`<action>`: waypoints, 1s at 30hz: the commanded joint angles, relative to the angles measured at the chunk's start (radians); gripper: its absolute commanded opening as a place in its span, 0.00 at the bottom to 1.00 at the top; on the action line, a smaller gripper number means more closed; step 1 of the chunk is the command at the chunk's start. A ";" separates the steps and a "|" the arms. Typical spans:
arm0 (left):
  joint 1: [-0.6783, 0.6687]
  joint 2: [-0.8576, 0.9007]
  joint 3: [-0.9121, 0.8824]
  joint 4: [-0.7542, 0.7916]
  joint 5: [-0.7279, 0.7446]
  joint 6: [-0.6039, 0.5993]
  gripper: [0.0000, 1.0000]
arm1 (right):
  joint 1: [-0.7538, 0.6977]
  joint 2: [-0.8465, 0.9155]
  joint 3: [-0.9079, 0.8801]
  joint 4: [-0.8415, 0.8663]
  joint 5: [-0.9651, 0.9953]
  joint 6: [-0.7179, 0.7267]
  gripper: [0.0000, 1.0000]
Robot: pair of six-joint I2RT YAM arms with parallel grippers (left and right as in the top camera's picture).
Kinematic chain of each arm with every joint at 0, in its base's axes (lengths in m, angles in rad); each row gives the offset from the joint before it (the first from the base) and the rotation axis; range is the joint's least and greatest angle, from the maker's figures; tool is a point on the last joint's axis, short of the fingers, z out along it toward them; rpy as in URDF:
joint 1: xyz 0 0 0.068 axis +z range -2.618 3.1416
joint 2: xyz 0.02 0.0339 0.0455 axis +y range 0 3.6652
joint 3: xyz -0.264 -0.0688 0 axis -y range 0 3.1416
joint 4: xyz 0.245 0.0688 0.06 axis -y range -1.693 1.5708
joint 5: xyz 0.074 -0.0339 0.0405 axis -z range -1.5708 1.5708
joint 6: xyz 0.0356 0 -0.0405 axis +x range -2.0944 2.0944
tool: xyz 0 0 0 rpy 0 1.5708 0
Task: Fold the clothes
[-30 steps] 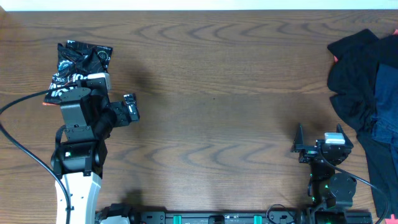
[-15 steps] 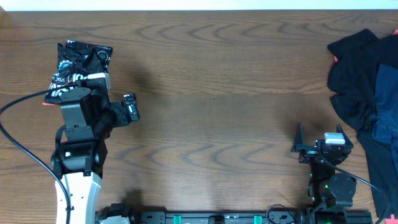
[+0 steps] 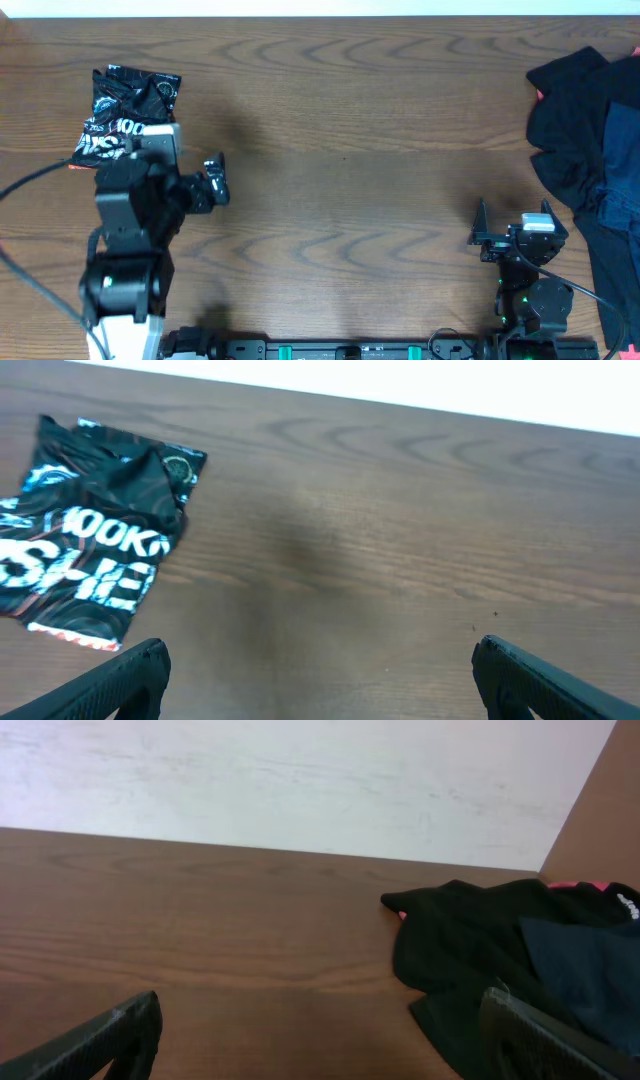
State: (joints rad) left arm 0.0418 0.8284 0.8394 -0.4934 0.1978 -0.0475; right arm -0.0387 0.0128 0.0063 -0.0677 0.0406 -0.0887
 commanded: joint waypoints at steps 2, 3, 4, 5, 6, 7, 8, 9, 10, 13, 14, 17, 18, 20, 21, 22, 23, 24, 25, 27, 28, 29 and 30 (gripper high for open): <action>-0.006 -0.113 -0.027 -0.045 -0.027 0.011 0.98 | 0.016 -0.005 -0.001 -0.004 0.000 -0.013 0.99; -0.006 -0.143 -0.042 -0.049 -0.028 0.013 0.98 | 0.016 -0.005 -0.001 -0.004 0.000 -0.014 0.99; -0.006 -0.176 -0.065 -0.048 -0.031 0.023 0.98 | 0.016 -0.005 -0.001 -0.004 0.000 -0.014 0.99; -0.006 -0.206 -0.089 -0.048 -0.031 0.033 0.98 | 0.016 -0.005 -0.001 -0.004 0.000 -0.014 0.99; -0.006 -0.242 -0.122 -0.048 -0.032 0.037 0.98 | 0.016 -0.005 -0.001 -0.004 0.000 -0.014 0.99; -0.006 -0.273 -0.153 -0.047 -0.032 0.037 0.98 | 0.016 -0.005 -0.001 -0.004 0.000 -0.014 0.99; -0.006 -0.305 -0.187 -0.040 -0.032 0.037 0.98 | 0.016 -0.005 -0.001 -0.004 0.000 -0.014 0.99; -0.006 -0.340 -0.229 -0.027 -0.032 0.037 0.98 | 0.016 -0.005 -0.001 -0.004 0.000 -0.014 0.99; -0.006 -0.380 -0.280 -0.001 -0.031 0.036 0.98 | 0.016 -0.005 -0.001 -0.004 0.000 -0.014 0.99; -0.006 -0.465 -0.387 0.076 -0.031 0.036 0.98 | 0.016 -0.005 -0.001 -0.004 0.000 -0.014 0.99; -0.006 -0.490 -0.418 0.100 -0.031 0.036 0.98 | 0.016 -0.005 -0.001 -0.004 0.000 -0.014 0.99; -0.006 -0.572 -0.504 0.164 -0.030 0.036 0.98 | 0.016 -0.005 -0.001 -0.004 0.000 -0.014 0.99; -0.006 -0.605 -0.533 0.188 -0.030 0.036 0.98 | 0.016 -0.005 -0.001 -0.004 0.000 -0.014 0.99; -0.006 -0.645 -0.570 0.214 -0.030 0.036 0.98 | 0.016 -0.005 -0.001 -0.004 0.000 -0.014 0.99; -0.006 -0.676 -0.593 0.227 -0.030 0.036 0.98 | 0.016 -0.005 -0.001 -0.004 0.000 -0.014 0.99; -0.006 -0.694 -0.607 0.234 -0.031 0.036 0.98 | 0.016 -0.005 -0.001 -0.004 0.000 -0.013 0.99; -0.006 -0.718 -0.626 0.247 -0.031 0.036 0.98 | 0.016 -0.005 -0.001 -0.004 0.000 -0.014 0.99; -0.006 -0.735 -0.639 0.257 -0.031 0.036 0.98 | 0.016 -0.005 -0.001 -0.004 0.000 -0.014 0.99; -0.006 -0.758 -0.658 0.272 -0.031 0.036 0.98 | 0.016 -0.005 -0.001 -0.004 0.000 -0.014 0.99; -0.006 -0.795 -0.695 0.314 -0.031 0.036 0.98 | 0.016 -0.005 -0.001 -0.004 0.000 -0.014 0.99; -0.006 -0.813 -0.715 0.338 -0.031 0.036 0.98 | 0.016 -0.005 -0.001 -0.004 0.000 -0.014 0.99; -0.006 -0.827 -0.733 0.363 -0.031 0.036 0.98 | 0.016 -0.005 -0.001 -0.004 0.000 -0.014 0.99; -0.006 -0.827 -0.750 0.400 -0.031 0.036 0.98 | 0.016 -0.005 -0.001 -0.004 0.000 -0.014 0.99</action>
State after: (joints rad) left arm 0.0410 0.0288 0.1249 -0.1394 0.1757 -0.0246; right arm -0.0387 0.0128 0.0063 -0.0673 0.0406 -0.0887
